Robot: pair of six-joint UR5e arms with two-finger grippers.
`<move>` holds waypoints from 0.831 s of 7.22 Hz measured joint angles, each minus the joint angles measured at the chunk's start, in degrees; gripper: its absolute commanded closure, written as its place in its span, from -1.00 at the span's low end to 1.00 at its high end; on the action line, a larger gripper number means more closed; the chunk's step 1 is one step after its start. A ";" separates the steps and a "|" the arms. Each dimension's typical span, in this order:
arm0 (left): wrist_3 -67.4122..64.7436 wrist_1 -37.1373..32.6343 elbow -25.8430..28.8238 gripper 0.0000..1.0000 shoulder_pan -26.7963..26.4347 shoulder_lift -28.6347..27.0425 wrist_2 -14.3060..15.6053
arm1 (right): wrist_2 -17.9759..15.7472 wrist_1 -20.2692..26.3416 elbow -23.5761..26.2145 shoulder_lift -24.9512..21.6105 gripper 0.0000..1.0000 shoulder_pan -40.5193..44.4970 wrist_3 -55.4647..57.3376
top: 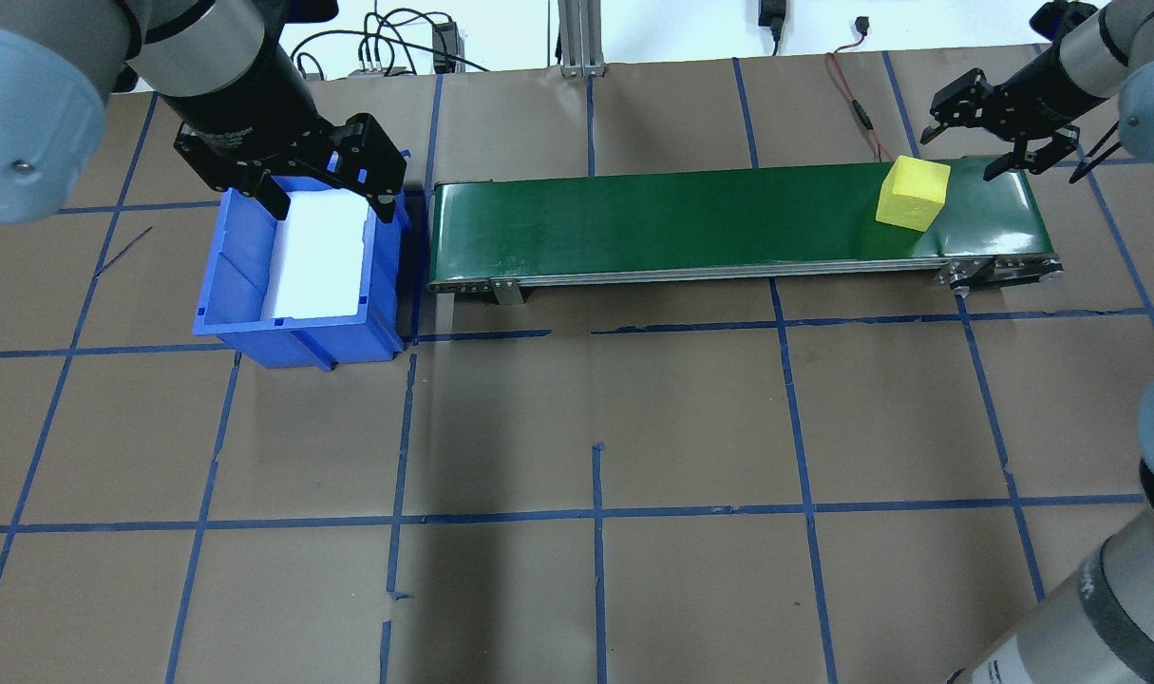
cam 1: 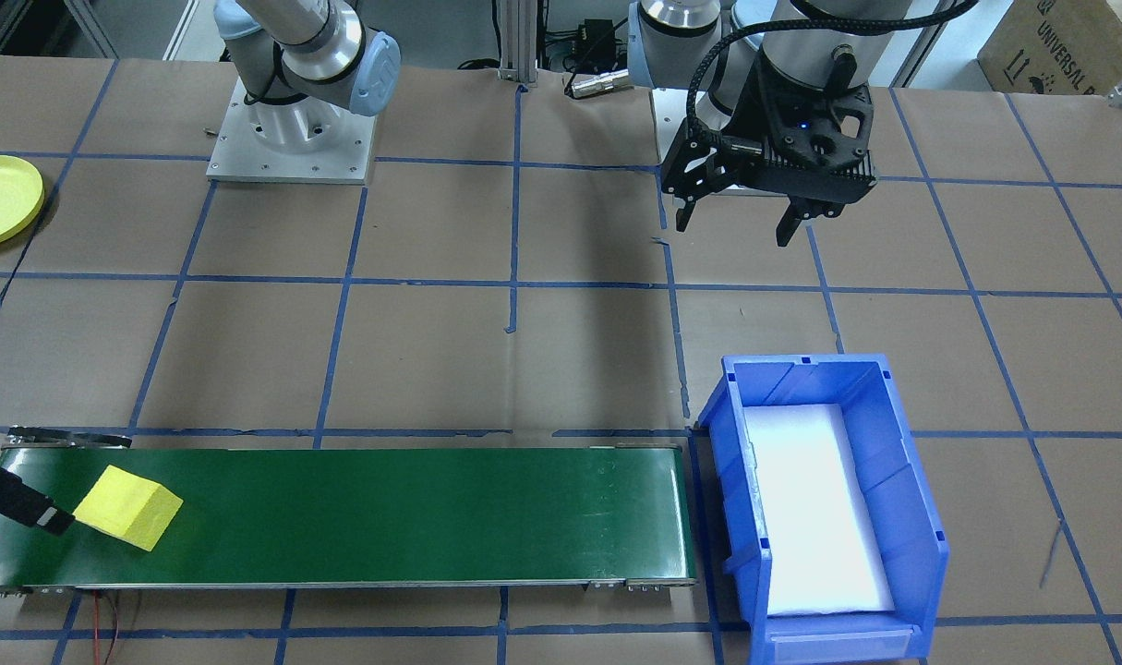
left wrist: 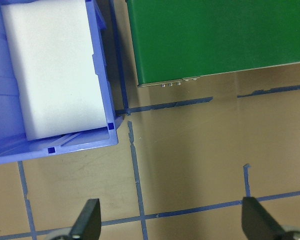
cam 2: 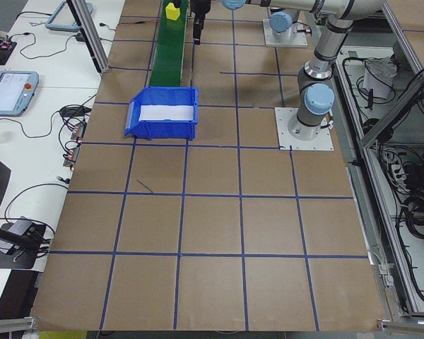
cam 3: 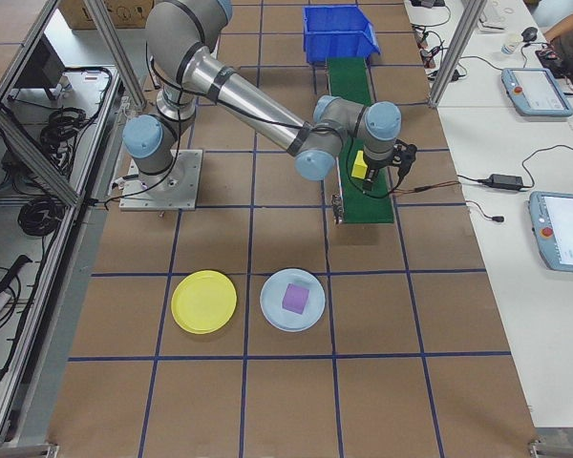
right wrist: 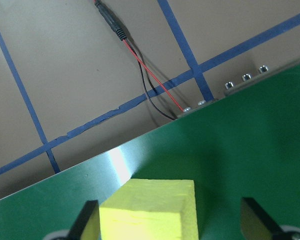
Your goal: Move block left to right into plate
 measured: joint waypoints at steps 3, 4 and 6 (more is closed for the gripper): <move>0.00 -0.03 0.00 -1.00 -0.02 0.00 0.00 | -0.16 -1.75 0.55 1.31 -0.77 0.74 0.00; 0.00 -0.03 0.00 -1.00 -0.06 0.00 0.00 | -1.28 -2.17 1.16 2.18 -0.21 0.76 -0.18; 0.00 -0.01 0.00 -1.00 -0.05 0.00 0.00 | -6.68 -3.25 2.43 3.15 0.39 0.78 -2.07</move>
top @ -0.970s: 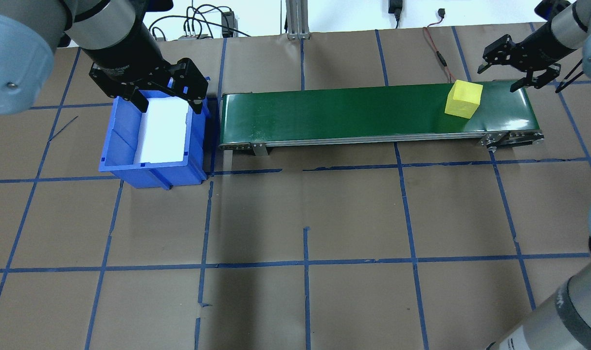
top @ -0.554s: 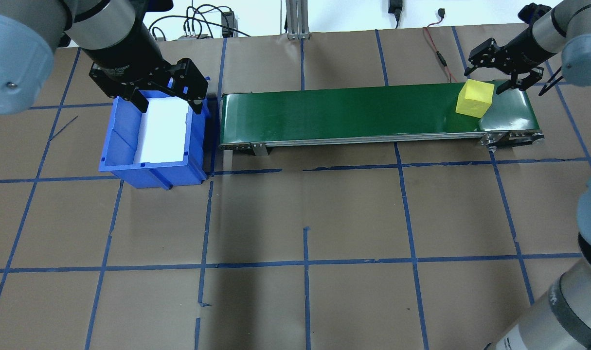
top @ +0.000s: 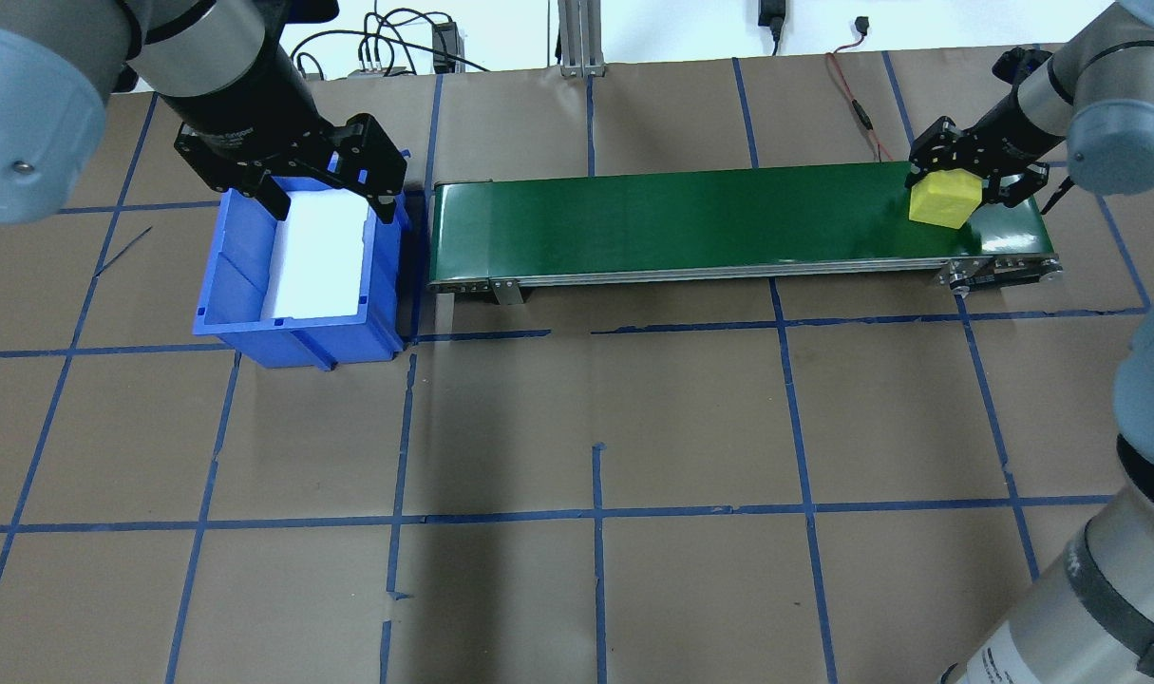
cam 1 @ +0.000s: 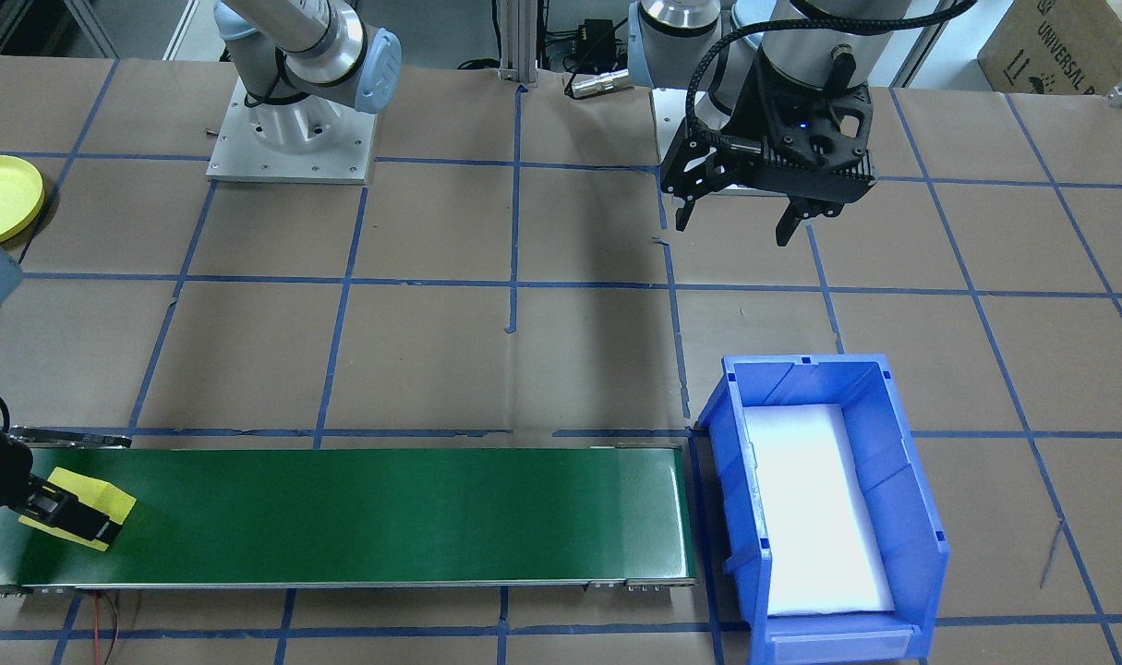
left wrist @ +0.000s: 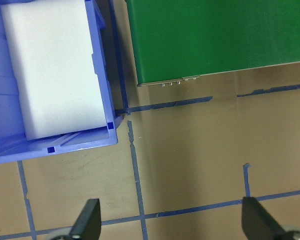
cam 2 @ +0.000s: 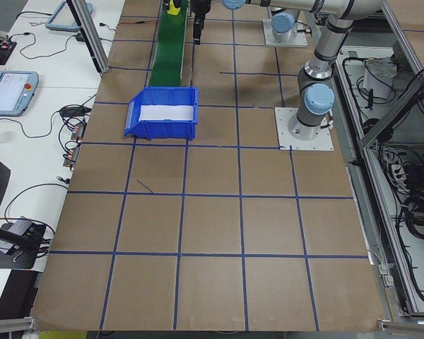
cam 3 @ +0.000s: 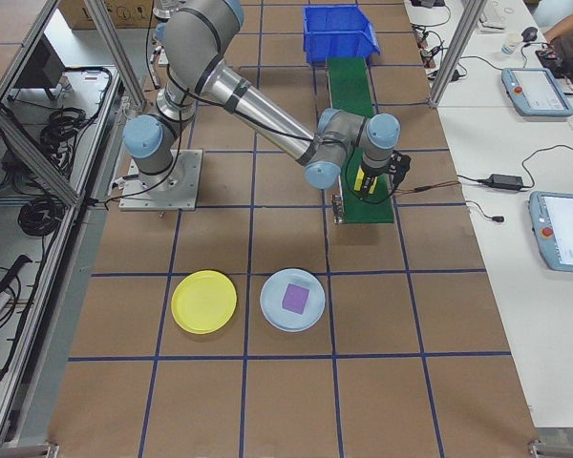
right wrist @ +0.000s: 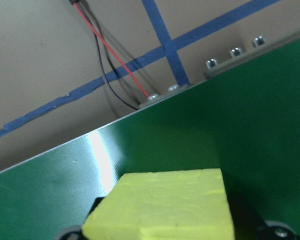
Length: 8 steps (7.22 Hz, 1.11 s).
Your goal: Move block left to right into plate
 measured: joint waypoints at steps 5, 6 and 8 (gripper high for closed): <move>0.00 -0.01 0.00 -1.00 -0.01 0.00 0.00 | -12.52 5.14 2.90 -8.61 0.59 -4.41 -21.67; 0.00 -0.02 0.00 -1.00 0.00 0.00 0.00 | -12.86 8.12 5.27 -11.92 0.57 -9.21 -27.69; 0.00 -0.02 0.00 -1.00 -0.02 0.01 0.00 | -12.90 10.97 11.09 -17.88 0.57 -21.22 -38.75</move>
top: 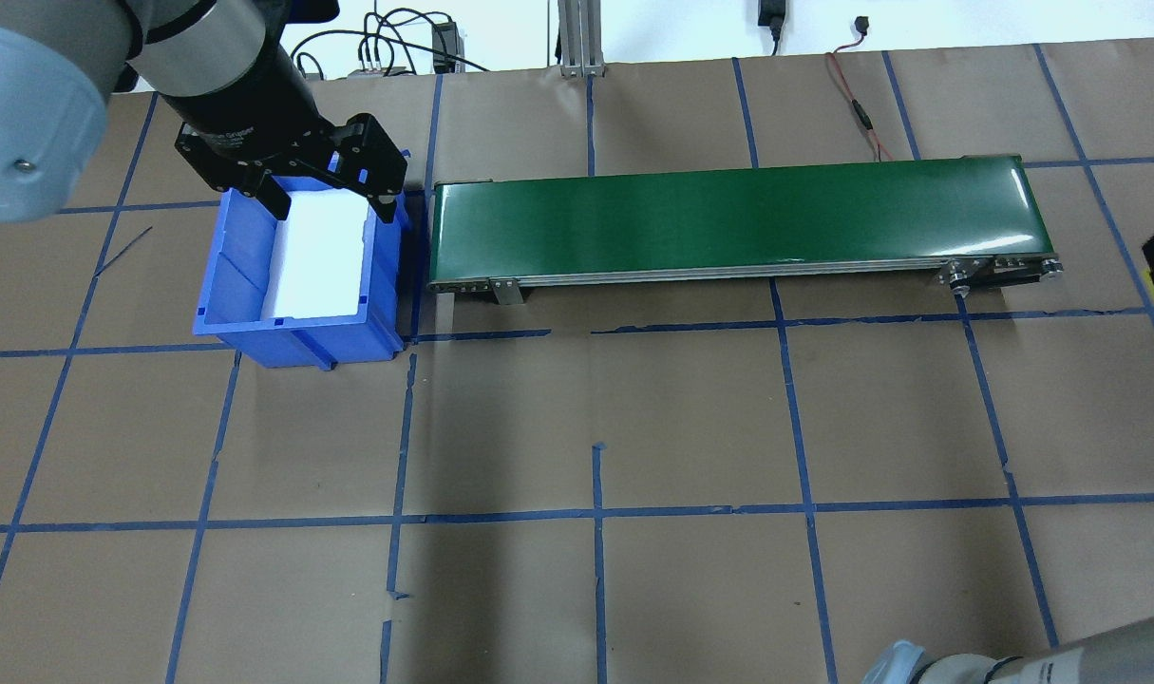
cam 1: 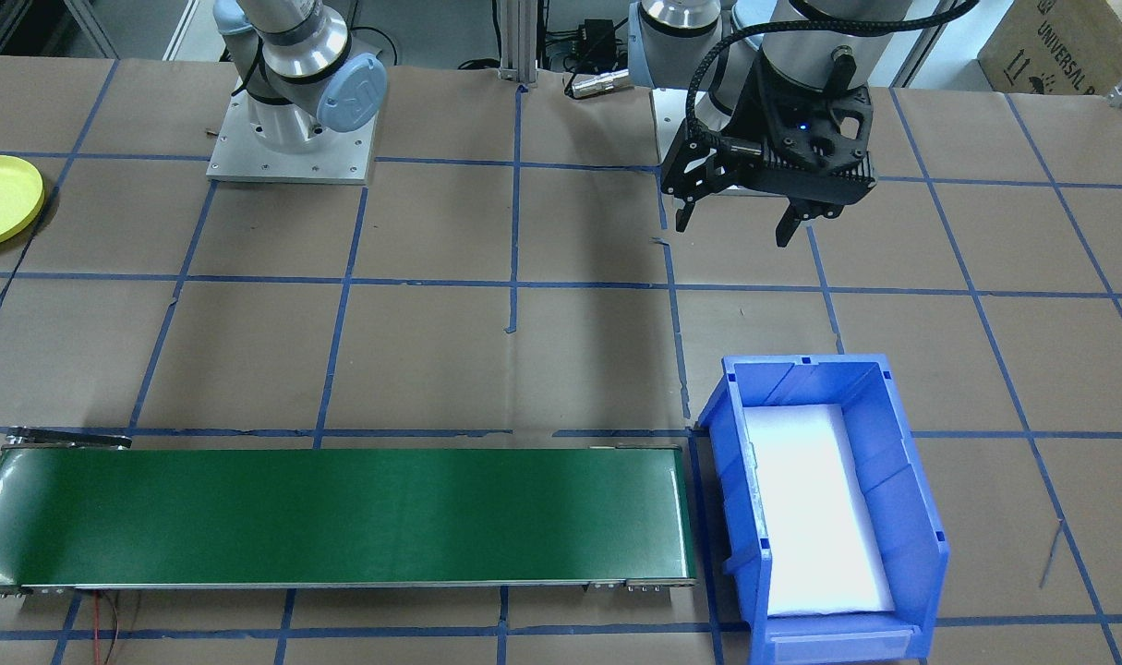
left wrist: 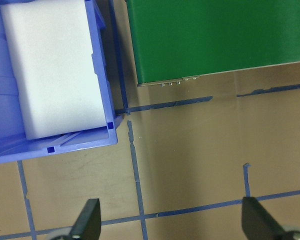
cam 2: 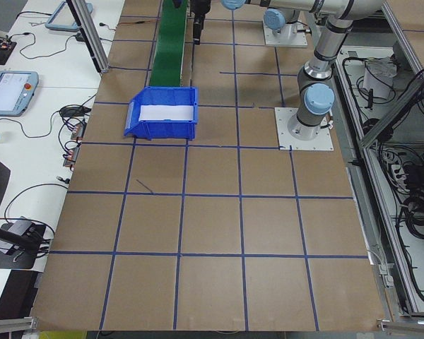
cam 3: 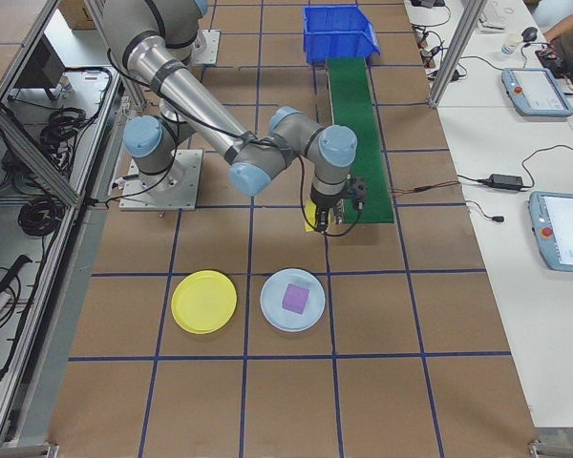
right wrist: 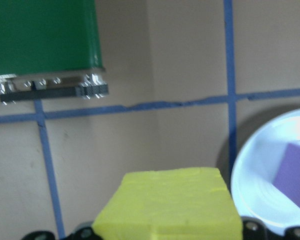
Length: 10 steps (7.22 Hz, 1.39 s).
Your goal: Move block left to right into plate
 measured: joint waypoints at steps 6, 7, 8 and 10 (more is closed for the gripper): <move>0.00 0.00 0.00 -1.00 -0.02 0.00 0.00 | -1.02 -4.17 14.21 -2.81 0.35 -29.36 -16.59; 0.00 0.00 0.00 -1.00 -0.01 0.00 0.00 | -2.00 -4.60 14.61 -2.50 0.35 -30.18 -17.01; 0.00 0.00 0.00 -1.00 -0.01 0.00 0.00 | -3.17 -4.85 14.77 -2.25 0.35 -30.68 -17.16; 0.00 0.00 0.00 -1.00 -0.02 0.00 0.00 | -5.03 -6.12 14.83 -0.91 -0.17 -32.58 -17.27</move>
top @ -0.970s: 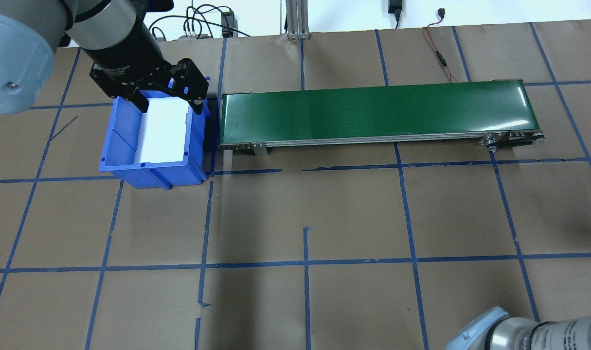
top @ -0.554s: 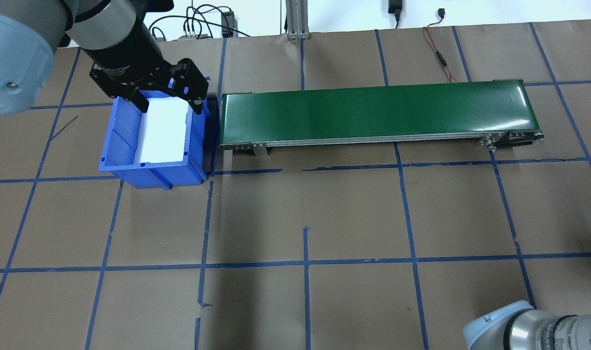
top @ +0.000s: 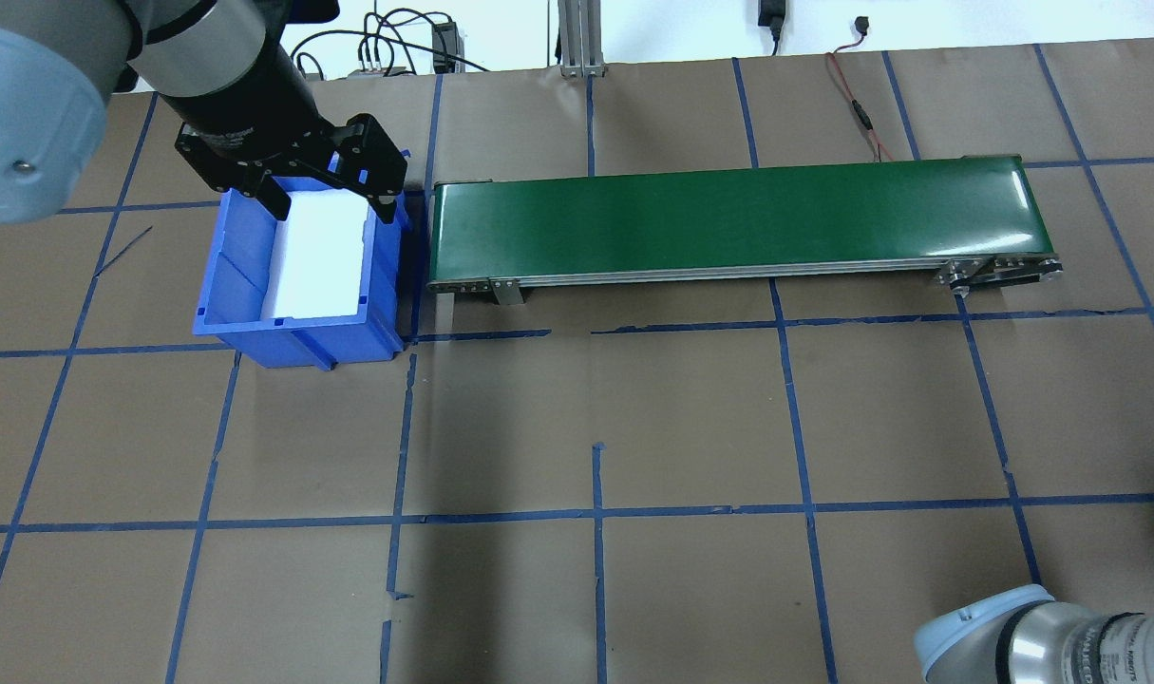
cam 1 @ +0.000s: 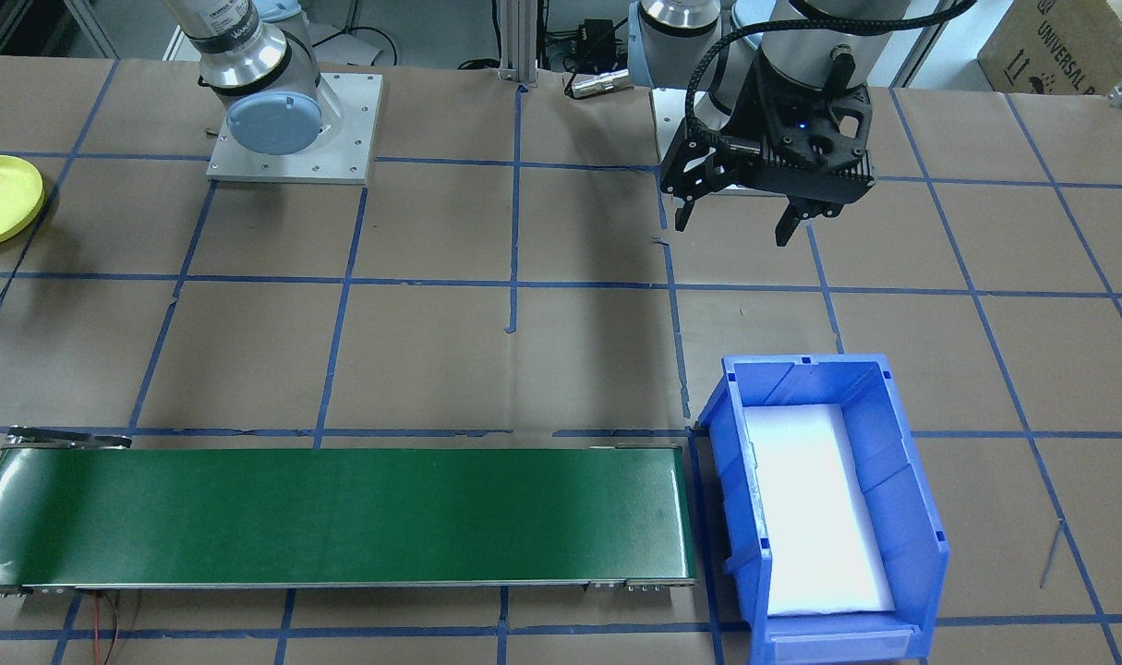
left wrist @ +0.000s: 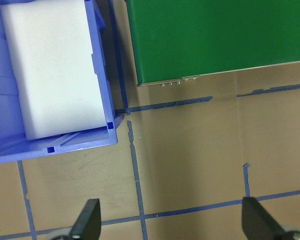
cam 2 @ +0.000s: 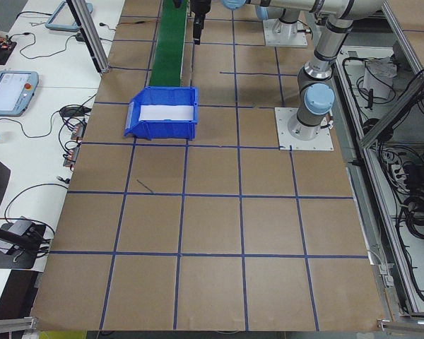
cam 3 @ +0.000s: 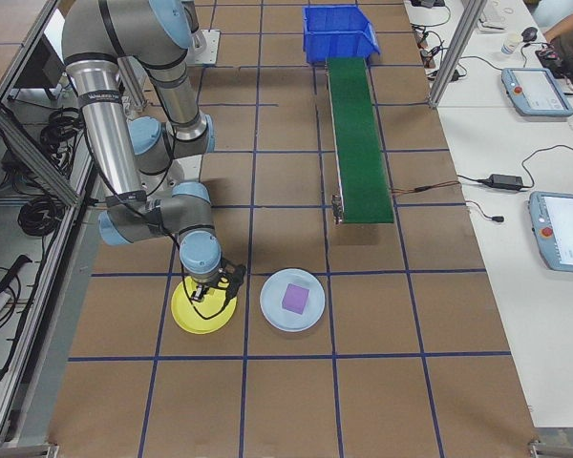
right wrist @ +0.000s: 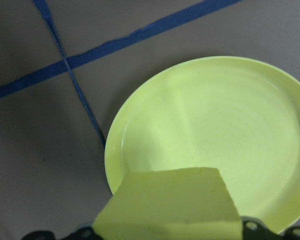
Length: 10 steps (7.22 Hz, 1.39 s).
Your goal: Move block left to right into plate
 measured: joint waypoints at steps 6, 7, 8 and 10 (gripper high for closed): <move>0.00 -0.06 -0.08 -1.00 -0.08 0.00 0.07 | 0.08 -2.48 -0.73 0.16 -1.00 1.34 2.16; 0.00 -0.03 -0.07 -1.00 -0.09 0.00 0.05 | -0.15 -1.18 -1.69 -2.12 -1.00 6.03 4.97; 0.00 -0.01 -0.06 -1.00 -0.09 0.00 0.05 | -1.11 2.05 -3.99 -5.37 -1.00 14.28 10.73; 0.00 0.00 -0.08 -1.00 -0.09 0.00 0.03 | -3.26 14.29 -11.81 -9.88 -1.00 31.78 25.73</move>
